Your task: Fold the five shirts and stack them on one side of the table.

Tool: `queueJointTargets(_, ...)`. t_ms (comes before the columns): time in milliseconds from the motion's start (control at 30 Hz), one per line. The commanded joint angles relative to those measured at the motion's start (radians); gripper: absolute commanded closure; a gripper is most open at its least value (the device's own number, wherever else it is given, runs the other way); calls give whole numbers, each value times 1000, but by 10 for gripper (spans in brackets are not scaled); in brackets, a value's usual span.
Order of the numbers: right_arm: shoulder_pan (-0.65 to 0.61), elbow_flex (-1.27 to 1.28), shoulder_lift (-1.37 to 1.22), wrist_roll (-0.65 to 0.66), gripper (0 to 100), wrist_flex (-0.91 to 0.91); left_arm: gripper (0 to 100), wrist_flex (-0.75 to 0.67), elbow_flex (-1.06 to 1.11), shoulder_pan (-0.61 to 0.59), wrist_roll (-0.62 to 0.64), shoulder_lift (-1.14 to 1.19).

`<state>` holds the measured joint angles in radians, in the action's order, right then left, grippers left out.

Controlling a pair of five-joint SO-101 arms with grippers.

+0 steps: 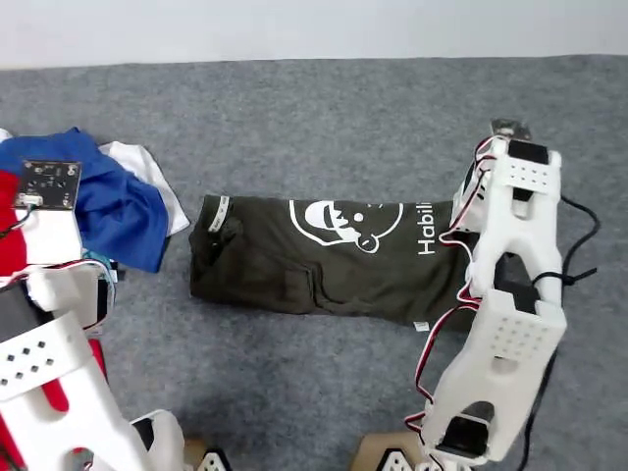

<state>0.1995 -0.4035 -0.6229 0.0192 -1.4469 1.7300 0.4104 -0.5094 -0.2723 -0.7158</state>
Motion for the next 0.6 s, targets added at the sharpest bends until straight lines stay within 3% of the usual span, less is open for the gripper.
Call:
queueJointTargets(0, -27, -51, 13, -6, 714, 4, 997, 21, -2, -5, 6, -18)
queueJointTargets(567, -35, -51, -120, -91, 715, -79, 997, 21, -4, -5, 8, -25)
